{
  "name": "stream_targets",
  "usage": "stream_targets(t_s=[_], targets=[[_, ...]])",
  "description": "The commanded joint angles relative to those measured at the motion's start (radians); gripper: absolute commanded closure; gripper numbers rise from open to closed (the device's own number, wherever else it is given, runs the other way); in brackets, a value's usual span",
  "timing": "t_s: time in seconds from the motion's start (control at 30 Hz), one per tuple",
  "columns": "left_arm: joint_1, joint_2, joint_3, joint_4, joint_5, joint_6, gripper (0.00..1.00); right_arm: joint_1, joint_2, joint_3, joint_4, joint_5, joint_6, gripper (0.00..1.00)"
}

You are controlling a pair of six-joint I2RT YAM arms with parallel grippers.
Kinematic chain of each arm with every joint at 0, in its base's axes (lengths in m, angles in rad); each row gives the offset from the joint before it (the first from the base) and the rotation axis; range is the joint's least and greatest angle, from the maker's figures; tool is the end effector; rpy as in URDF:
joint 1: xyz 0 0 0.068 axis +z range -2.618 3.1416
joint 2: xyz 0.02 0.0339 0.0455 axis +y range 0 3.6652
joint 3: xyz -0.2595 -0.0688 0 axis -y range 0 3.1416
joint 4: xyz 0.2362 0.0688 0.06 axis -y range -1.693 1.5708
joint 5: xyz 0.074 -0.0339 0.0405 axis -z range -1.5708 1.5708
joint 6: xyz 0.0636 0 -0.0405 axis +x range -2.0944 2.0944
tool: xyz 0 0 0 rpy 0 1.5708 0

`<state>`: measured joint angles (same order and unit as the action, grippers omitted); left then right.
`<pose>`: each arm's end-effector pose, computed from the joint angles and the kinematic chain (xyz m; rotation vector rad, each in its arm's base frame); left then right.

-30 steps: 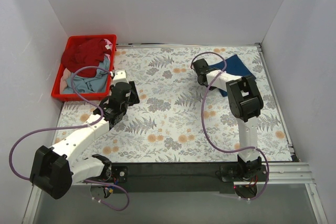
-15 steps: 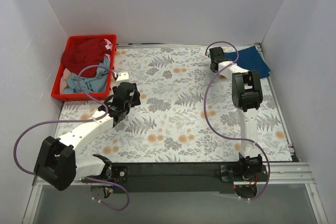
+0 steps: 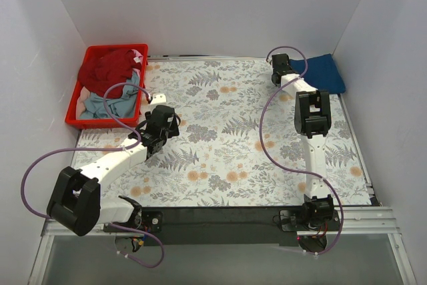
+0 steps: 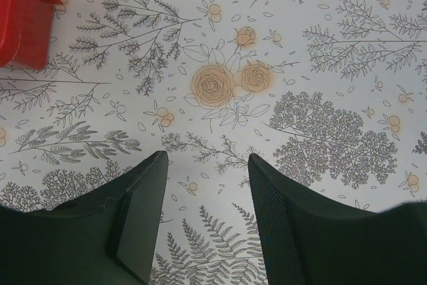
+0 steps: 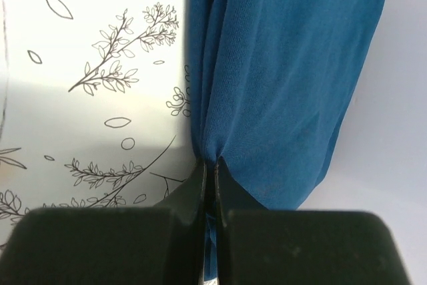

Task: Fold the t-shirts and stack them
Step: Neatly place the folded tshirt to the corner

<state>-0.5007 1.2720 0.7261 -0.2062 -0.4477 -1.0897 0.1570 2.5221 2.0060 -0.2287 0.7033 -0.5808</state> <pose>0.2523 -0.1067 0.2004 -0.8638 2.0840 -0.3376 0.5560 0.0464 0.1168 -0.4803 2.2590 -1.0280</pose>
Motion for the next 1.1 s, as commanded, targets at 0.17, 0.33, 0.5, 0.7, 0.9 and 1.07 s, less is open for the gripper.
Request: stream_targets(t_s=[0.17,0.33,0.5,0.7,0.9,1.07], targets=[[-0.004,-0.008,-0.005,0.005,-0.026,-0.003,0.50,-0.005,0.047,0.063,0.019,-0.091,0.027,0.99],[-0.004,-0.008,-0.005,0.005,-0.028,-0.002,0.50,-0.005,0.060,0.092,0.034,-0.105,0.024,0.98],[-0.004,-0.006,-0.004,0.005,-0.026,-0.001,0.50,-0.007,0.066,0.106,0.049,-0.103,0.018,0.94],[-0.004,-0.010,-0.004,0.005,-0.025,0.001,0.50,-0.019,0.055,0.105,0.066,-0.119,0.024,0.94],[-0.004,-0.010,-0.004,0.007,-0.028,0.001,0.50,-0.036,0.050,0.096,0.083,-0.128,0.033,0.94],[-0.004,-0.008,-0.004,0.007,-0.022,0.001,0.50,-0.036,0.034,0.071,0.091,-0.127,0.032,0.92]])
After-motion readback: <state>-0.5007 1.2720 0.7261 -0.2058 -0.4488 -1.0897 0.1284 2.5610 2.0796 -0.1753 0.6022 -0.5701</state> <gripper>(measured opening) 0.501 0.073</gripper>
